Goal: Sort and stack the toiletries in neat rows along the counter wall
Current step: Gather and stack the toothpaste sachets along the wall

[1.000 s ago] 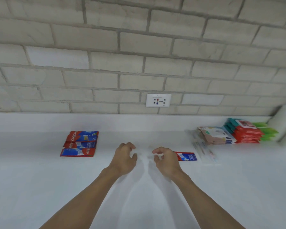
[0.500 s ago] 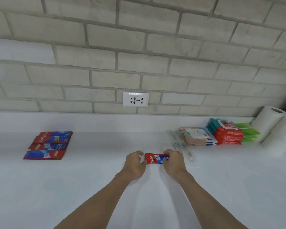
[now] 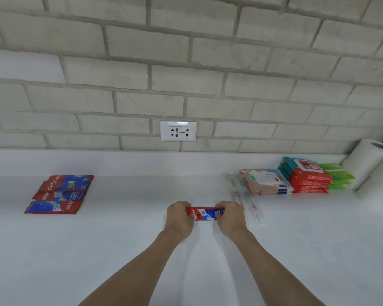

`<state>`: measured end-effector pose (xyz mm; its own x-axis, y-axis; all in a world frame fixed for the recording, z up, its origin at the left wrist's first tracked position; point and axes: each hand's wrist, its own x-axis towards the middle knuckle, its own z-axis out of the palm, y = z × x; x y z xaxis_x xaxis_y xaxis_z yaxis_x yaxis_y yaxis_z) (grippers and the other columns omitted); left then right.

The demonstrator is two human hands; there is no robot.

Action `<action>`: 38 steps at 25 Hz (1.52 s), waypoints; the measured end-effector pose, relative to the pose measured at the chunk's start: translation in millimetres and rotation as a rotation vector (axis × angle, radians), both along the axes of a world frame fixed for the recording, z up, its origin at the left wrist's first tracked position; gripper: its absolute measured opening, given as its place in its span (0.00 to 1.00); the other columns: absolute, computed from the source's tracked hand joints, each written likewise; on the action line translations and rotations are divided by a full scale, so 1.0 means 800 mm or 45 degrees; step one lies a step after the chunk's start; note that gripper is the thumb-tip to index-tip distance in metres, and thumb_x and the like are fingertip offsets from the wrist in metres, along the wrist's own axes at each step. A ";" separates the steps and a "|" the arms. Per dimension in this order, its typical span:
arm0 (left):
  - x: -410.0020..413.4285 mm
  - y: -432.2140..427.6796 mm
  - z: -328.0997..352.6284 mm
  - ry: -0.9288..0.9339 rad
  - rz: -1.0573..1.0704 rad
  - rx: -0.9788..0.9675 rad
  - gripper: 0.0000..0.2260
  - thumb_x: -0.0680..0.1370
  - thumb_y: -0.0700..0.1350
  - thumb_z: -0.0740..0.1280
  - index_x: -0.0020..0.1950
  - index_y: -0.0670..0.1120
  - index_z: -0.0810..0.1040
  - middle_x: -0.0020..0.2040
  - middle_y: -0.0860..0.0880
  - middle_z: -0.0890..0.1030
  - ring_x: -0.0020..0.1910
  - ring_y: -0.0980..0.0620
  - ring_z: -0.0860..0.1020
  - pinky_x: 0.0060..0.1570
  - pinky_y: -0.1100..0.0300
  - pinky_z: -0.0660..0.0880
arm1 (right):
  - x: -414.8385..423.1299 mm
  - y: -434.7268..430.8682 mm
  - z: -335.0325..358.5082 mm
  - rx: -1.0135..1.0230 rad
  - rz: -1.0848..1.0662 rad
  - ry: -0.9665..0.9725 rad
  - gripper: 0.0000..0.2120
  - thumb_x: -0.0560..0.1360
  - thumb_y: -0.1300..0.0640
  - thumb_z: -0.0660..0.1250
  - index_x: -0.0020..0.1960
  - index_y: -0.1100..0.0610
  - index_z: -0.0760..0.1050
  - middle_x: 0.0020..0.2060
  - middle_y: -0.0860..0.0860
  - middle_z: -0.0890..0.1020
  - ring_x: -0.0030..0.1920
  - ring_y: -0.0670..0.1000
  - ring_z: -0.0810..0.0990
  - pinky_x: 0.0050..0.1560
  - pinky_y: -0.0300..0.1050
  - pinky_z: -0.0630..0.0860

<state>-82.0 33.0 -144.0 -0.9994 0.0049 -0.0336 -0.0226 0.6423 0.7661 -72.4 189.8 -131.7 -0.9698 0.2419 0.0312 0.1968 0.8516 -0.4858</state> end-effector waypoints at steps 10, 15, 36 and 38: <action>0.009 -0.089 -0.003 -0.037 0.139 0.034 0.14 0.76 0.37 0.67 0.61 0.43 0.78 0.59 0.44 0.79 0.55 0.48 0.79 0.54 0.62 0.76 | 0.009 -0.073 -0.005 -0.101 0.120 0.035 0.13 0.78 0.59 0.67 0.61 0.60 0.79 0.58 0.55 0.82 0.58 0.50 0.78 0.49 0.31 0.69; 0.021 -0.156 -0.002 -0.021 0.217 -0.009 0.14 0.77 0.39 0.67 0.62 0.43 0.78 0.61 0.45 0.79 0.58 0.49 0.78 0.58 0.60 0.75 | 0.012 -0.135 -0.008 -0.124 0.222 0.025 0.13 0.78 0.61 0.67 0.62 0.60 0.79 0.59 0.55 0.81 0.59 0.49 0.78 0.48 0.28 0.68; 0.045 -0.429 0.016 -0.092 0.496 -0.058 0.17 0.77 0.41 0.69 0.64 0.41 0.75 0.61 0.43 0.80 0.57 0.44 0.80 0.58 0.51 0.76 | 0.008 -0.407 -0.039 -0.328 0.414 -0.039 0.13 0.76 0.58 0.70 0.60 0.60 0.80 0.57 0.58 0.80 0.55 0.51 0.80 0.50 0.33 0.73; 0.042 -0.443 0.016 -0.072 0.501 -0.060 0.16 0.77 0.40 0.68 0.64 0.40 0.76 0.60 0.42 0.80 0.57 0.44 0.80 0.58 0.52 0.76 | 0.004 -0.423 -0.040 -0.338 0.418 -0.034 0.14 0.77 0.57 0.70 0.61 0.60 0.79 0.59 0.57 0.79 0.56 0.50 0.80 0.50 0.33 0.73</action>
<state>-48.3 -321.8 -130.8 -0.9211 -0.3809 -0.0801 -0.3155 0.6103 0.7267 -69.1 -148.9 -163.4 -0.9963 -0.0839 -0.0166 -0.0489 0.7173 -0.6950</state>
